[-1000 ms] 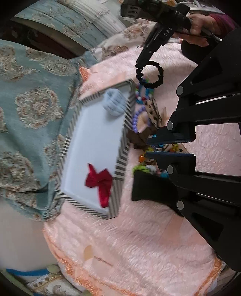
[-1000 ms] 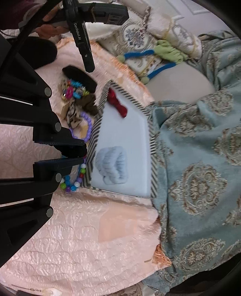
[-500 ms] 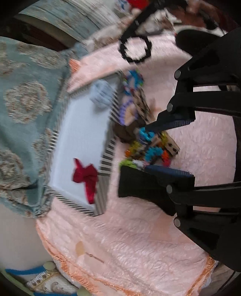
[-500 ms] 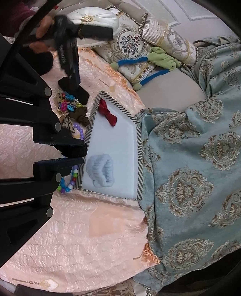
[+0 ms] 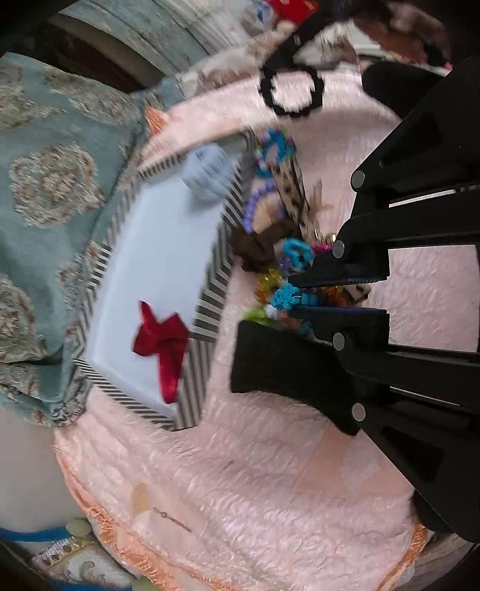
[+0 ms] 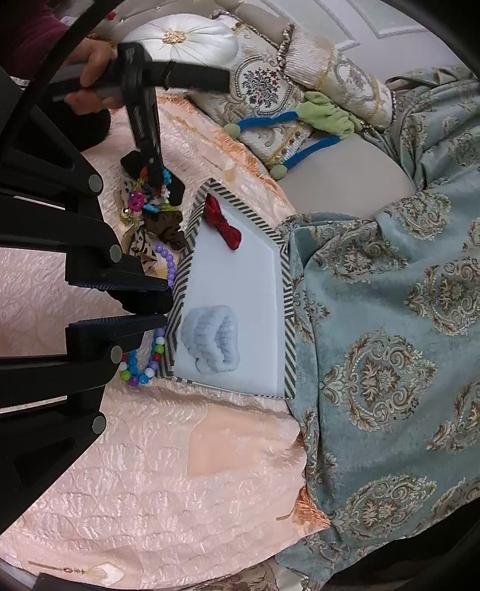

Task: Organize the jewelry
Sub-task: 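Grasp the colourful hair ties with the left tool while the right tool holds the black scrunchie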

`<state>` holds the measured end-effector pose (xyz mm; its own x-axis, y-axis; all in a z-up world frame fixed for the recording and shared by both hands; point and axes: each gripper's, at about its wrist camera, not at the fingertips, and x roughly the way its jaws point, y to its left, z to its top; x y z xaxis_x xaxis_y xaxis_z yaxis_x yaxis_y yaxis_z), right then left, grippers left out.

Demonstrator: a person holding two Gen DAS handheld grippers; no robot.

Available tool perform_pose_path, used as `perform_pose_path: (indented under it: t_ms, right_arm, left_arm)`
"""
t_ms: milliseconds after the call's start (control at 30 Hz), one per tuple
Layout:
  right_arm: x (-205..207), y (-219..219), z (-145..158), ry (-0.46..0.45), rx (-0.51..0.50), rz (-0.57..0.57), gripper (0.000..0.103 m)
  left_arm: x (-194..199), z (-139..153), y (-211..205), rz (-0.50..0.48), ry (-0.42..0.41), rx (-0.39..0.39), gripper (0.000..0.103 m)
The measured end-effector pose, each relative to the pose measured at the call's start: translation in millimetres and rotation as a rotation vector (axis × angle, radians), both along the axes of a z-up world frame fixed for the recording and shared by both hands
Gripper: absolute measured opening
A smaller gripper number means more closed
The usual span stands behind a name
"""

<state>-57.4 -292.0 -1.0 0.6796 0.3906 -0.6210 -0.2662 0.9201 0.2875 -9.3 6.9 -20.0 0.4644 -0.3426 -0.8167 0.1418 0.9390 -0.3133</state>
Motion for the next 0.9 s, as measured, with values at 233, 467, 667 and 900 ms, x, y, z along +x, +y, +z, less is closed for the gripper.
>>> perform_pose_path:
  t_ms: [233,467,667,900]
  right_arm:
    - [-4,6,20,-0.042,0.004,0.023,0.011]
    - [-4,8,33,-0.065,-0.003,0.024,0.011]
    - [-3,8,26,-0.046,-0.001,0.027,0.011]
    - [-4,14,20,-0.031,-0.012,0.047,0.011]
  left_arm:
    - [-3,50,9,-0.008,-0.074,-0.061,0.008]
    - [-2,80,7,-0.032,-0.117,-0.071,0.008]
    - [-4,67,2,-0.039,-0.077,-0.070,0.008]
    - [3,21,34,0.085,0.037,-0.020,0.017]
